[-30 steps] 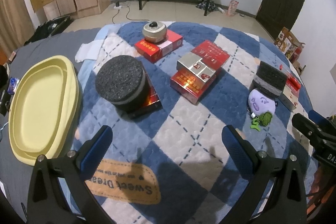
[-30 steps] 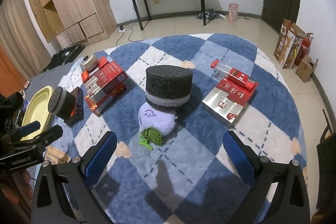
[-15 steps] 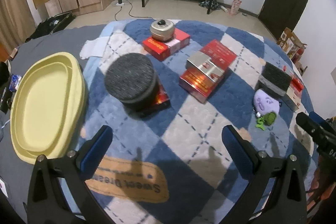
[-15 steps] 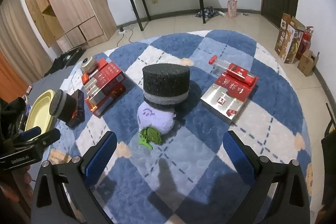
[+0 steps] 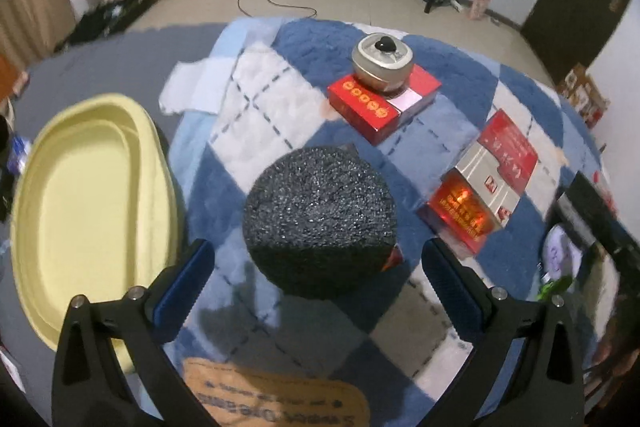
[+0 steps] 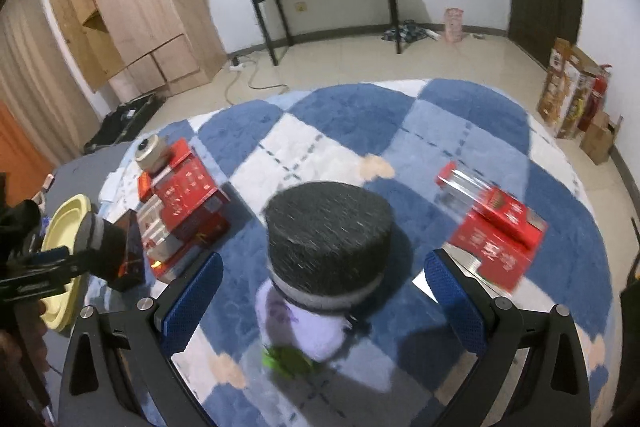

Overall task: Organize rigid objects
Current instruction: 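Grasp the black foam cylinder with the left tool while the right tool grasps another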

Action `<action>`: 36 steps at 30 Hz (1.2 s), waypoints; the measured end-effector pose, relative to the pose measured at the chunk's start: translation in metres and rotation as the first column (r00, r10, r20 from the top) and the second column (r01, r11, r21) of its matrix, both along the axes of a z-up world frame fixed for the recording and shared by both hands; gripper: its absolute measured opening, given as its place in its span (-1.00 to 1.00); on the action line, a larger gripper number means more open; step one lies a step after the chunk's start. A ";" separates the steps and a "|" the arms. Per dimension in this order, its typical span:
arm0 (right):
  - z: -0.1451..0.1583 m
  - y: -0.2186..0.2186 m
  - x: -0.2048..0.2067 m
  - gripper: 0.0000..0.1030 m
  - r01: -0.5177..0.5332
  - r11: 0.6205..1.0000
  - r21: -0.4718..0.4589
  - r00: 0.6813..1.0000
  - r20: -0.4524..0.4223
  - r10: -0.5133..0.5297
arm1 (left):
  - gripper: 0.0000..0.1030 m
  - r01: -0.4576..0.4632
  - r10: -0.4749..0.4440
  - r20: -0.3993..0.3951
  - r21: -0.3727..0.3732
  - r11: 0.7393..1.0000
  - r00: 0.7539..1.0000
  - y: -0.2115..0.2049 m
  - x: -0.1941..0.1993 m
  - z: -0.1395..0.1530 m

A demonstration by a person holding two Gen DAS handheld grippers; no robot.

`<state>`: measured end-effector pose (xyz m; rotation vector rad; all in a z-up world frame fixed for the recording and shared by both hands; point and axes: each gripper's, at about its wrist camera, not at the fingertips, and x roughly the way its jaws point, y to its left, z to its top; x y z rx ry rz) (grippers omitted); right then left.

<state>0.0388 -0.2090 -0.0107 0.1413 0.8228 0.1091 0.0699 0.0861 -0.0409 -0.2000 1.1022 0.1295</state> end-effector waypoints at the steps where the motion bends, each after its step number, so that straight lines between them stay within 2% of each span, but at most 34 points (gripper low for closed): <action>1: -0.002 0.002 0.004 0.99 0.004 1.000 -0.010 1.000 0.002 -0.004 | 0.97 -0.004 0.004 0.002 -0.005 1.000 1.000 0.001 0.000 0.000; 2: -0.003 0.003 0.007 0.96 0.007 1.000 -0.019 1.000 -0.001 -0.007 | 0.90 -0.003 0.003 0.007 -0.009 1.000 1.000 0.001 0.001 0.001; 3: -0.006 0.004 0.011 0.86 0.008 1.000 -0.023 1.000 -0.007 -0.008 | 0.65 0.002 -0.002 0.016 -0.013 1.000 1.000 0.002 0.002 0.002; 5: -0.011 0.006 0.020 0.67 0.011 1.000 -0.015 1.000 -0.017 -0.012 | 0.34 -0.001 0.002 0.022 -0.019 1.000 1.000 0.006 0.003 0.003; 8: -0.019 0.005 0.032 0.32 0.011 1.000 -0.008 0.998 -0.054 -0.012 | 0.33 -0.014 0.015 0.024 -0.064 0.998 1.000 0.013 0.001 0.004; 11: -0.018 0.002 0.031 0.31 0.017 0.999 0.029 0.999 -0.034 -0.016 | 0.32 -0.037 0.042 0.065 -0.079 0.996 0.997 0.024 -0.003 0.024; 14: 0.007 0.008 0.012 0.31 0.012 1.000 -0.006 0.998 0.054 -0.011 | 0.32 -0.032 0.047 0.142 -0.108 0.994 0.989 0.042 -0.017 0.062; 17: 0.040 0.037 -0.011 0.31 -0.073 0.997 -0.035 0.986 0.149 0.077 | 0.32 -0.064 0.074 0.206 -0.056 0.996 0.976 0.072 -0.038 0.099; 19: 0.061 0.078 -0.025 0.31 -0.186 0.981 -0.057 0.958 0.210 0.194 | 0.32 -0.115 0.117 0.216 -0.019 0.993 0.969 0.104 -0.054 0.113; 20: 0.071 0.108 -0.032 0.31 -0.262 0.962 -0.072 0.933 0.237 0.272 | 0.33 -0.150 0.149 0.208 -0.012 0.989 0.967 0.125 -0.063 0.114; 24: 0.079 0.206 -0.052 0.31 -0.464 0.881 -0.091 0.839 0.273 0.470 | 0.33 -0.219 0.214 0.156 0.016 0.976 0.964 0.184 -0.077 0.097; 26: 0.069 0.264 -0.057 0.31 -0.542 0.831 -0.126 0.787 0.269 0.555 | 0.33 -0.235 0.230 0.134 0.019 0.972 0.964 0.212 -0.074 0.084; 31: 0.014 0.363 -0.049 0.31 -0.657 0.738 -0.156 0.717 0.176 0.675 | 0.33 -0.274 0.274 0.055 -0.009 0.962 0.960 0.267 -0.049 0.037; 33: -0.004 0.388 -0.045 0.31 -0.681 0.713 -0.167 0.699 0.144 0.701 | 0.33 -0.258 0.257 0.037 0.004 0.966 0.966 0.273 -0.039 0.022; 36: -0.029 0.419 -0.033 0.31 -0.701 0.693 -0.171 0.688 0.094 0.719 | 0.33 -0.254 0.254 0.030 0.020 0.967 0.967 0.283 -0.036 0.008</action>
